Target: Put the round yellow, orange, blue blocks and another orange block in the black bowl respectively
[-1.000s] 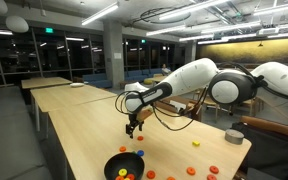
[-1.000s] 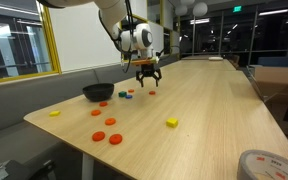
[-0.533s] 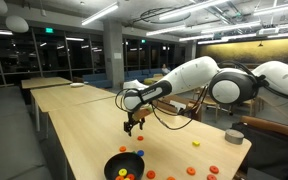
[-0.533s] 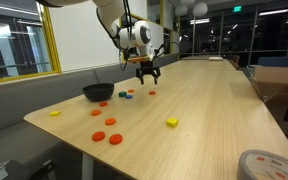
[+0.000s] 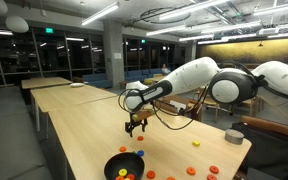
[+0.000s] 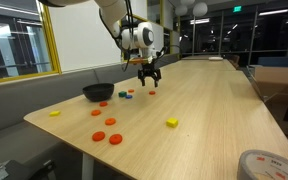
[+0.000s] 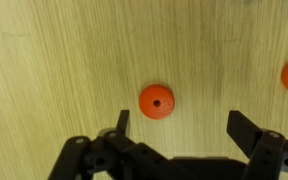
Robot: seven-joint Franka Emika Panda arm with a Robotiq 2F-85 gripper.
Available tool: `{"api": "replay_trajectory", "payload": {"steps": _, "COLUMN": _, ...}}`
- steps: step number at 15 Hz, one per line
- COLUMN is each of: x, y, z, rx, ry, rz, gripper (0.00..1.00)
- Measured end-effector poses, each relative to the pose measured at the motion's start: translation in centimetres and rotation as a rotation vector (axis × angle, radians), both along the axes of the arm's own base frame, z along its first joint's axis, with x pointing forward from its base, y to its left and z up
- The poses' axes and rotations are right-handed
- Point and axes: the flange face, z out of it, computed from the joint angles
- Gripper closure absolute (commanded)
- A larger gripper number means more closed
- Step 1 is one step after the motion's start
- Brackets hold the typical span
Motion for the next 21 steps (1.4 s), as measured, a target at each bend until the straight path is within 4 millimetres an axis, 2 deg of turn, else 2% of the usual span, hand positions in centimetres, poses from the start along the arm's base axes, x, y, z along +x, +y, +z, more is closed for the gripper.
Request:
{"api": "replay_trajectory", "payload": {"steps": 5, "x": -0.2, "y": -1.2, "z": -1.2, "rx": 0.037, "ry": -0.01, "rz": -0.06, "gripper": 0.0}}
{"api": "replay_trajectory", "payload": {"steps": 15, "x": -0.6, "y": -1.5, "z": -2.8, "rx": 0.05, "ry": -0.017, "rz": -0.103, "gripper": 0.0}}
{"api": "replay_trajectory", "payload": {"steps": 16, "x": -0.6, "y": -1.6, "z": -2.9, "rx": 0.052, "ry": -0.018, "rz": -0.108, "gripper": 0.24}}
{"api": "replay_trajectory", "payload": {"steps": 17, "x": -0.7, "y": -1.7, "z": -3.1, "rx": 0.055, "ry": -0.021, "rz": -0.113, "gripper": 0.27}}
{"api": "replay_trajectory", "payload": {"steps": 21, "x": -0.6, "y": -2.1, "z": -3.2, "rx": 0.061, "ry": -0.036, "rz": -0.127, "gripper": 0.58}}
